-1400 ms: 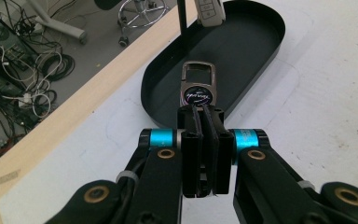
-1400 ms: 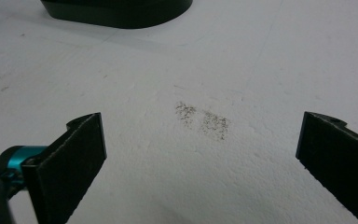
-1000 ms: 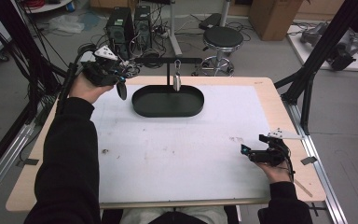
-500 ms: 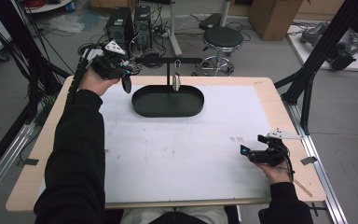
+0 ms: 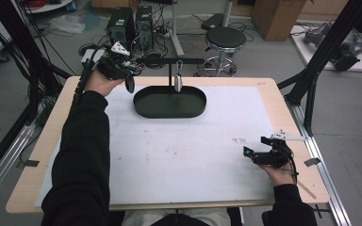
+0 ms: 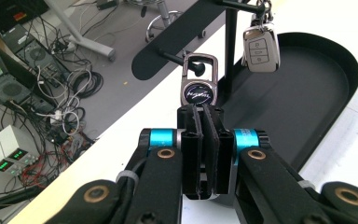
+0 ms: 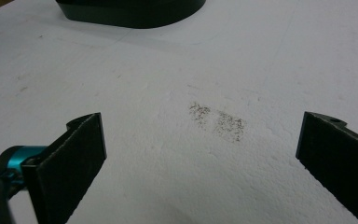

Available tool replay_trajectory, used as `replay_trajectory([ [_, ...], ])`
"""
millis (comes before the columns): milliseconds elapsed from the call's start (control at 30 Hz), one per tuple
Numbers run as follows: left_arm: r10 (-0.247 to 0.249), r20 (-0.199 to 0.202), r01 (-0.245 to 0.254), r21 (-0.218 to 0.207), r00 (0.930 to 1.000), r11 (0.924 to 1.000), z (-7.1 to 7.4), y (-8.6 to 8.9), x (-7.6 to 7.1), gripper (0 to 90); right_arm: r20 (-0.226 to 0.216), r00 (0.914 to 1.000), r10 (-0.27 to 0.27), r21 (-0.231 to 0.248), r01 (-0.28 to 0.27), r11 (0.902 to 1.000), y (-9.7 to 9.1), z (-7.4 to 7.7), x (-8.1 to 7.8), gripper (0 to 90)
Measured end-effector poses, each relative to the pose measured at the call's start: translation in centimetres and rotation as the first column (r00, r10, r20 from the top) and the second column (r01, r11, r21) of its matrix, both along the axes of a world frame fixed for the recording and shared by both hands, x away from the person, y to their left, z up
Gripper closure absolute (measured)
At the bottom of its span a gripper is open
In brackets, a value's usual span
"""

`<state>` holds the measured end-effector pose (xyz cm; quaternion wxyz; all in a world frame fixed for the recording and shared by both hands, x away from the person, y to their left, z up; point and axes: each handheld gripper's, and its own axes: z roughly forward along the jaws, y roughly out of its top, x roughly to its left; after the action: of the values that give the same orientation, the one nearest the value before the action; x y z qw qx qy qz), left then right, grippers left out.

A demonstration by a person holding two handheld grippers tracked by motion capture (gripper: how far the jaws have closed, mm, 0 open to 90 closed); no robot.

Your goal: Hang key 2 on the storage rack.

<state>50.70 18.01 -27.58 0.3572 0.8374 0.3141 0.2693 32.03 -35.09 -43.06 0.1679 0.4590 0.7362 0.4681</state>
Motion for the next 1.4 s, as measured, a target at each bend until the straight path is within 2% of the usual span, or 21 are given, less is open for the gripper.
replay_trajectory([
  [167,0.007,-0.004,-0.007,0.016,1.0,0.9999,-0.5,-0.2,0.4,85.5,0.005,1.0,-0.001,0.004,0.001,1.0,-0.1,0.1,0.0,0.7],
  [333,0.005,0.001,-0.005,-0.002,1.0,1.0,-0.9,0.0,1.0,85.4,0.003,1.0,-0.003,0.011,0.003,0.9999,-0.1,0.1,0.0,0.7],
  [567,0.027,0.02,-0.027,0.001,0.9994,0.9996,-1.6,0.0,1.8,85.4,0.007,1.0,-0.006,0.015,0.006,0.9999,-0.2,0.1,0.1,0.7],
  [833,0.054,0.033,-0.053,-0.043,0.998,0.9977,-1.9,0.4,2.5,85.4,0.006,1.0,-0.007,0.014,0.007,0.9999,-0.1,0.1,0.1,0.7],
  [1000,0.039,0.024,-0.038,-0.067,0.9989,0.997,-2.1,0.9,2.7,83.8,0.006,1.0,-0.005,0.009,0.005,0.9999,0.0,0.1,0.0,0.7],
  [1067,0.023,0.013,-0.021,-0.102,0.9997,0.9945,-2.0,1.2,2.7,80.8,0.009,1.0,-0.003,0.005,0.003,1.0,0.0,0.1,0.0,0.7],
  [1100,0.014,0.01,-0.012,-0.132,0.9999,0.9912,-1.9,1.4,2.6,78.2,0.01,0.9999,-0.003,0.007,0.003,1.0,0.0,0.2,0.0,0.7],
  [1133,0.001,0.012,0.001,-0.177,0.9999,0.9843,-1.6,1.7,2.4,72.1,0.01,0.9999,-0.003,0.009,0.003,1.0,0.0,0.2,0.0,0.7],
  [1200,-0.021,0.04,0.029,-0.222,0.999,0.9746,-1.4,1.8,1.9,53.6,0.01,0.9999,-0.004,0.01,0.004,0.9999,0.0,0.2,0.0,0.7],
  [1233,-0.01,0.066,0.023,-0.2,0.9978,0.9795,-1.2,1.6,1.6,43.9,0.01,0.9999,-0.003,0.008,0.003,1.0,0.0,0.2,0.0,0.7],
  [1267,-0.005,0.075,0.019,-0.189,0.9972,0.9817,-1.2,1.4,1.3,31.8,0.015,0.9999,-0.001,0.005,0.001,1.0,0.0,0.2,0.0,0.7],
  [1333,-0.015,0.062,0.027,-0.2,0.998,0.9795,-1.2,1.4,1.1,20.1,0.016,0.9999,-0.001,0.007,0.001,1.0,0.1,0.2,0.0,0.7],
  [1400,-0.022,0.054,0.034,-0.23,0.9983,0.9725,-1.3,1.4,0.8,10.9,0.016,0.9999,0.0,0.013,0.0,0.9999,0.2,0.2,0.0,0.7],
])
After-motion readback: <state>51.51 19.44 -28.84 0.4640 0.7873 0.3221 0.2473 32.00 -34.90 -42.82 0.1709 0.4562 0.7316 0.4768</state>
